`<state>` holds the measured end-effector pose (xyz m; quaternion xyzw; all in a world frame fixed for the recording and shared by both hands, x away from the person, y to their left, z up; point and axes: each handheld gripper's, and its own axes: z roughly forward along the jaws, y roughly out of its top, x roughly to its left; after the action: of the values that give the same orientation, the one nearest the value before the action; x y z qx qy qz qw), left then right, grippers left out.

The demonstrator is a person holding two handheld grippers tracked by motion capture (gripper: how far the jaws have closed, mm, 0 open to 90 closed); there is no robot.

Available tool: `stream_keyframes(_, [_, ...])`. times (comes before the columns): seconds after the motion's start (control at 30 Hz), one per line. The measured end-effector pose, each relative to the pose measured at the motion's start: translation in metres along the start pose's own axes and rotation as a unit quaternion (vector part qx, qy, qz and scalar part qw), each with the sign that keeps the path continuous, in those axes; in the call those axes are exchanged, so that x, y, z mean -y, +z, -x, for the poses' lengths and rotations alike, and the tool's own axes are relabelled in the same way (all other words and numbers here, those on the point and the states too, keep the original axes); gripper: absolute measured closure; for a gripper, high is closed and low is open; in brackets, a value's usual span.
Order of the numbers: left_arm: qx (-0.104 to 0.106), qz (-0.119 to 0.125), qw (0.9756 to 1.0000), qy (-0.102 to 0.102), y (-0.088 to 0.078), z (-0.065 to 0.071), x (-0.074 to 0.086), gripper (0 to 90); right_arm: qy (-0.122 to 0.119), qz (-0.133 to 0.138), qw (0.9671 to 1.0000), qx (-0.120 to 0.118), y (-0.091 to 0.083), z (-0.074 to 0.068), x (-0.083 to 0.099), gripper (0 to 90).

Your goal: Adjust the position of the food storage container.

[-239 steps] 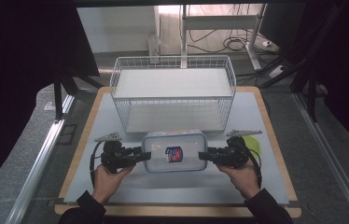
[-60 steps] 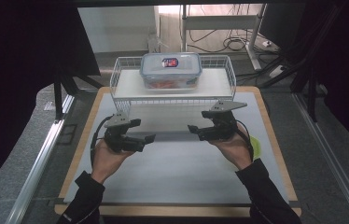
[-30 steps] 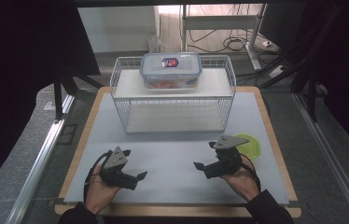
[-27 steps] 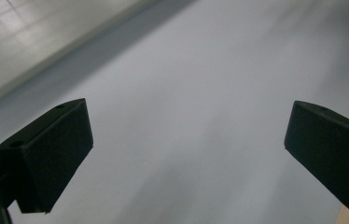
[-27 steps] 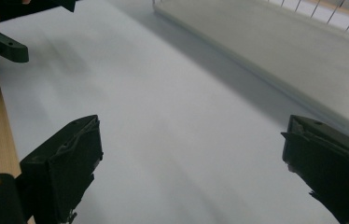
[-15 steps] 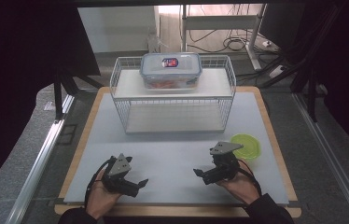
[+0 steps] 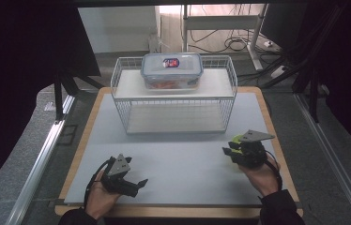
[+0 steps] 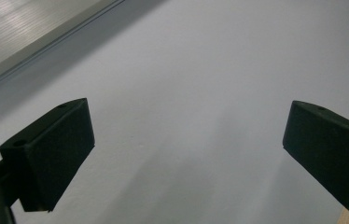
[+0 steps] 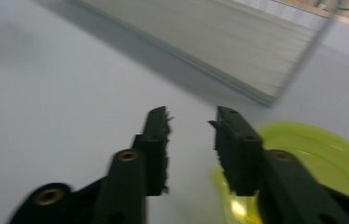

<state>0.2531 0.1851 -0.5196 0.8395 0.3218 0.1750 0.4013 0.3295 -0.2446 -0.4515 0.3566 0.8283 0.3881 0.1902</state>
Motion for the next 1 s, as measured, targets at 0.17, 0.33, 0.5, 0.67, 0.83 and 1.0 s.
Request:
stream_keyframes(0.17, [0.001, 0.002, 1.0, -0.005, -0.001, -0.002, 0.001, 2.8, 0.033, 0.008, 0.9984, 0.045, -0.015, 0.032, 0.009, 89.8])
stream_keyframes(0.33, [0.0, 0.001, 1.0, -0.009, -0.001, -0.003, 0.001, 3.2, 0.075, 0.013, 0.992, 0.101, -0.03, 0.063, 0.021, 90.0])
stream_keyframes(0.5, [0.003, -0.004, 1.0, -0.008, 0.001, -0.003, 0.002, 3.4, 0.101, 0.0, 0.9853, 0.137, -0.031, 0.082, 0.034, 89.9])
stream_keyframes(0.67, [0.004, -0.006, 0.9999, -0.008, 0.001, -0.002, 0.002, 3.5, 0.109, -0.021, 0.9825, 0.15, -0.022, 0.09, 0.042, 89.9])
stream_keyframes(0.83, [0.006, -0.007, 0.9999, -0.009, 0.001, -0.002, 0.002, 3.6, 0.113, -0.038, 0.9821, 0.146, -0.014, 0.09, 0.045, 89.8])
stream_keyframes(1.0, [0.007, -0.009, 0.9999, -0.009, 0.002, -0.002, 0.002, 3.7, 0.117, -0.043, 0.9819, 0.142, -0.012, 0.089, 0.046, 89.8])
